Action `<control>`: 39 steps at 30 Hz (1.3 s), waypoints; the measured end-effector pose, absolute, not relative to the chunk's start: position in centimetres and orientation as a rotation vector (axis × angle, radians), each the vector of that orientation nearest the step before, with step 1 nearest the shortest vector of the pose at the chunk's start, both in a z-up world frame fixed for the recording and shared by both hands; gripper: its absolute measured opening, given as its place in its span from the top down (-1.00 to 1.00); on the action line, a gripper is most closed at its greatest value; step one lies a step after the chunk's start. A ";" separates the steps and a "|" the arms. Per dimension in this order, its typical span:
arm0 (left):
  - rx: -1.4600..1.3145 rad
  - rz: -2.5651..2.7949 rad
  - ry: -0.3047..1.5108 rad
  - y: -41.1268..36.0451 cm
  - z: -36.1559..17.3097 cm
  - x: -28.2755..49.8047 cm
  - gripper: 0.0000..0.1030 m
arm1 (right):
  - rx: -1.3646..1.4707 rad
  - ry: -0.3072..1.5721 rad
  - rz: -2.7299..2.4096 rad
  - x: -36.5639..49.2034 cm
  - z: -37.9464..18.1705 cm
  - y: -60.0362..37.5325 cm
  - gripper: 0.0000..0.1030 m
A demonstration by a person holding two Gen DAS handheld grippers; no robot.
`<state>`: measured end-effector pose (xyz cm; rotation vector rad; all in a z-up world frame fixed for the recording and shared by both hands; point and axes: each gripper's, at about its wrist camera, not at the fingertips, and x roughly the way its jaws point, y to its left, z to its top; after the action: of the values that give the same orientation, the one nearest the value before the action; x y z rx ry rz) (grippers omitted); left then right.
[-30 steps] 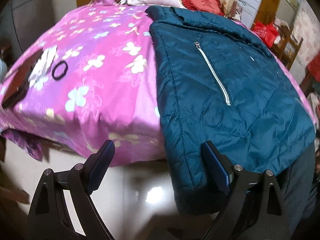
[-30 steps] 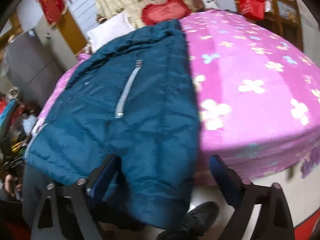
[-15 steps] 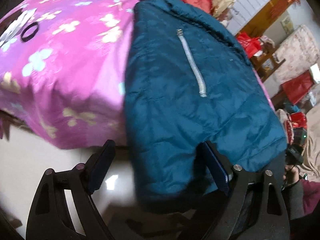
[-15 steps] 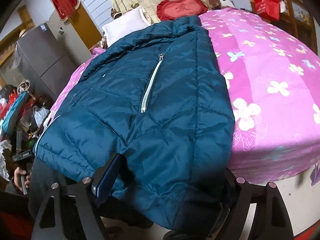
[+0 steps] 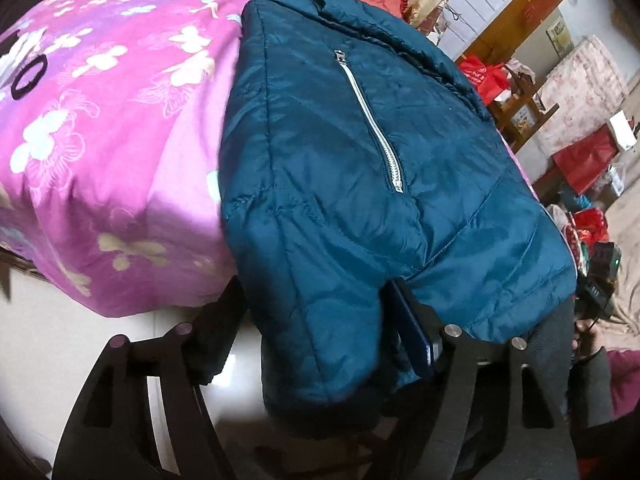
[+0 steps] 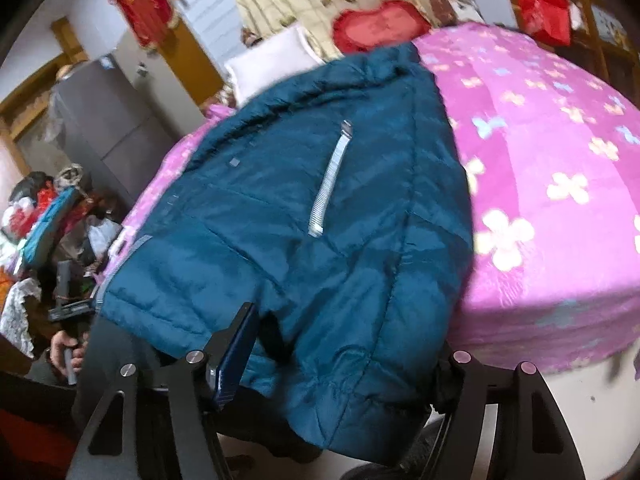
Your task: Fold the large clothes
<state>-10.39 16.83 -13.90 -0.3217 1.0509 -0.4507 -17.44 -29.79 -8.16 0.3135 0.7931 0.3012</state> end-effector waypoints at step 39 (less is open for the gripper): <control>-0.351 -0.370 0.734 19.9 -3.8 -12.7 0.81 | 0.300 0.564 0.205 -21.6 -2.4 -27.6 0.74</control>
<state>-12.75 19.85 -3.83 -0.3506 0.7337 -0.3696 -21.59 -27.65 -2.40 0.3004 0.5636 0.2051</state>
